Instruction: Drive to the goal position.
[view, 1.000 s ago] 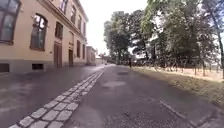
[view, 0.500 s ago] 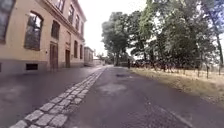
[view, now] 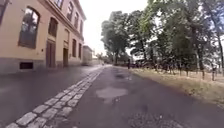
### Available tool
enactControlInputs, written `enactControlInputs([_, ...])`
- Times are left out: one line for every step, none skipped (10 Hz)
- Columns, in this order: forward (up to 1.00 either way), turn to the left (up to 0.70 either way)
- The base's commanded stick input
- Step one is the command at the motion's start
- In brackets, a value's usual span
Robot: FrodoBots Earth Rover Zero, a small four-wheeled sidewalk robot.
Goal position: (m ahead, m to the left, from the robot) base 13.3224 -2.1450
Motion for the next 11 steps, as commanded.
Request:
enactControlInputs([0.7, 0.0])
enactControlInputs([0.7, 0.0])
enactControlInputs([0.7, 0.0])
enactControlInputs([0.7, 0.0])
enactControlInputs([0.7, 0.0])
enactControlInputs([0.7, 0.0])
enactControlInputs([0.7, 0.0])
enactControlInputs([0.7, 0.0])
enactControlInputs([0.7, 0.0])
enactControlInputs([0.7, 0.0])
enactControlInputs([0.7, 0.0])
